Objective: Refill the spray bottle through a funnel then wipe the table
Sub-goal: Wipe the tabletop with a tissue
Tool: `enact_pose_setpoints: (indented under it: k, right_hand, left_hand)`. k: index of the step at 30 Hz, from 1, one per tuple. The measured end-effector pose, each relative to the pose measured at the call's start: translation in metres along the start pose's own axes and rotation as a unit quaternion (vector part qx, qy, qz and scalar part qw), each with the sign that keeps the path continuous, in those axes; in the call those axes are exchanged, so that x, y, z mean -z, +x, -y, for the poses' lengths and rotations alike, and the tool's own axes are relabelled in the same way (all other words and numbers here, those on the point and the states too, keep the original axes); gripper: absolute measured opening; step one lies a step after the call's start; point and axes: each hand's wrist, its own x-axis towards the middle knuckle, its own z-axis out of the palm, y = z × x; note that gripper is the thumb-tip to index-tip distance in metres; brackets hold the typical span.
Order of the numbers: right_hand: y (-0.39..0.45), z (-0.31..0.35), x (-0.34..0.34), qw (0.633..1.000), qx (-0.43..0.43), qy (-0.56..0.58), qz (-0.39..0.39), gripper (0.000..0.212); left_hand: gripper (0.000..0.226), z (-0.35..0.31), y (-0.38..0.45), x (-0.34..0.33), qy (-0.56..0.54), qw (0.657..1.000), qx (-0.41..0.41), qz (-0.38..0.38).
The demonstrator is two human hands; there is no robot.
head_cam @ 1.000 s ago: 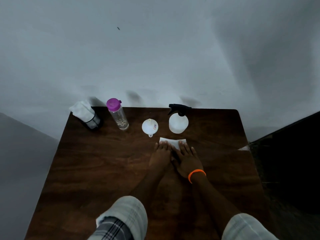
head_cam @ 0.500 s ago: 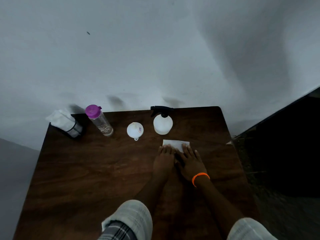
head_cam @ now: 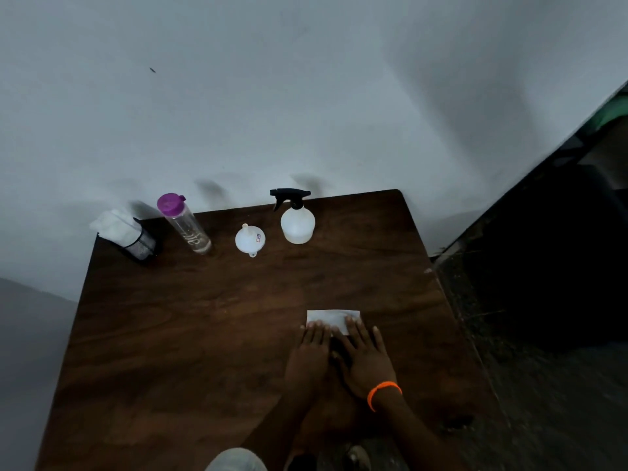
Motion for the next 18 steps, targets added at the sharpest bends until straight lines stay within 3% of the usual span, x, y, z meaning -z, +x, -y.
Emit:
enact_pose_setpoints:
  k: [3,6,14,18]
  right_hand:
    - [-0.029,0.001,-0.007,1.000,0.007,-0.005,0.005,0.061]
    - [-0.054,-0.005,-0.014,1.000,0.008,0.001,0.019,0.058]
    - [-0.100,-0.055,-0.013,0.999,0.010,-0.024,0.038,0.059]
    - [-0.090,-0.079,-0.006,0.998,-0.014,-0.016,0.059,0.057]
  left_hand:
    - [0.072,-0.016,-0.028,-0.010,-0.012,1.000,0.003,0.003]
    - [0.070,-0.035,-0.047,-0.030,-0.010,0.998,-0.003,0.061]
    - [0.062,-0.089,-0.056,-0.058,0.010,0.998,-0.019,0.064]
    - [0.070,-0.105,-0.036,-0.039,0.026,0.998,-0.023,0.058]
